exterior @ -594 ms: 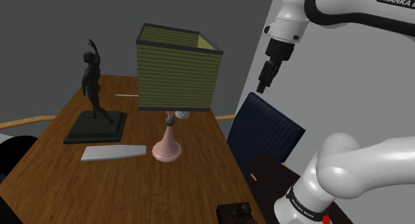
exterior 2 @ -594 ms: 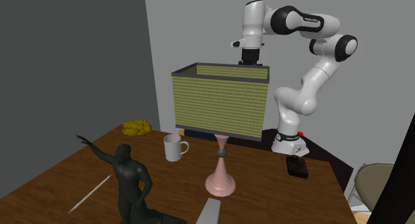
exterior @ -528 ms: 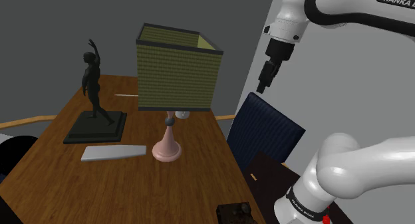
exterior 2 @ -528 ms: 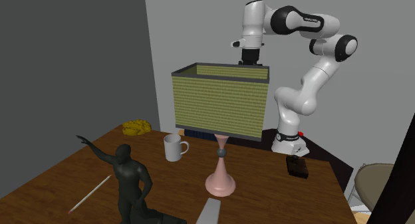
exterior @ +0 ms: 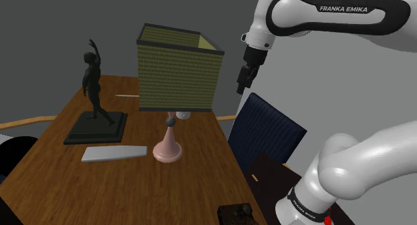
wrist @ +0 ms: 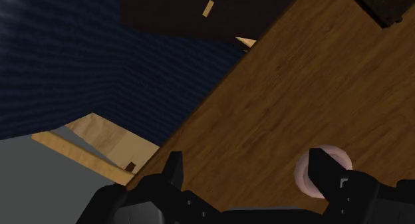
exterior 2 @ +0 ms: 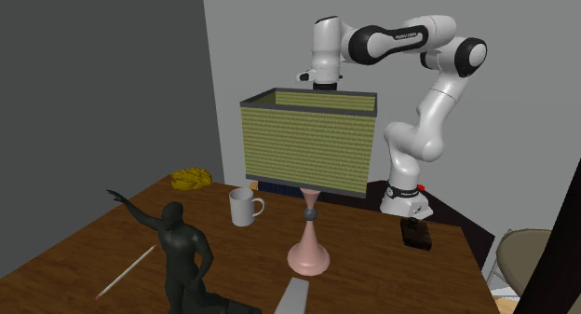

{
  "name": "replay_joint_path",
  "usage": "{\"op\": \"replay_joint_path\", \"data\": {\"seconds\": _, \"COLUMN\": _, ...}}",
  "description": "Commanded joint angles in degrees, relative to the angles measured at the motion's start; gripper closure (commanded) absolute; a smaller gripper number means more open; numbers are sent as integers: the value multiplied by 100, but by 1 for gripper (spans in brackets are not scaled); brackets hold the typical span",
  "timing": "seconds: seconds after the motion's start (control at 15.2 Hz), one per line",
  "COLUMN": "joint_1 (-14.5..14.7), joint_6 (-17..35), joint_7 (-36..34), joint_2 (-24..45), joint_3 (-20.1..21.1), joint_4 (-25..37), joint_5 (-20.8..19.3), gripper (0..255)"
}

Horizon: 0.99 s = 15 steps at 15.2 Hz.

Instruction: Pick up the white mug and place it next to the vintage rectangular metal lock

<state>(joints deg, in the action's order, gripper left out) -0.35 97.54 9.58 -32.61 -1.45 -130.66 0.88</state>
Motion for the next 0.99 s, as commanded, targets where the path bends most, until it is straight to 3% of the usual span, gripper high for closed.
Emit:
{"op": "replay_joint_path", "data": {"seconds": 0.0, "joint_1": 12, "joint_6": 286, "joint_7": 75, "joint_2": 430, "joint_3": -24, "joint_4": 131, "joint_5": -10, "gripper": 0}}
{"op": "replay_joint_path", "data": {"seconds": 0.46, "joint_1": 28, "joint_6": 990, "joint_7": 368, "joint_2": 1956, "joint_3": -122, "joint_4": 879, "joint_5": -17, "gripper": 0}}
{"op": "replay_joint_path", "data": {"seconds": 0.92, "joint_1": 22, "joint_6": 1368, "joint_7": 640, "joint_2": 3528, "joint_3": -169, "joint_4": 2001, "joint_5": 31, "gripper": 0}}
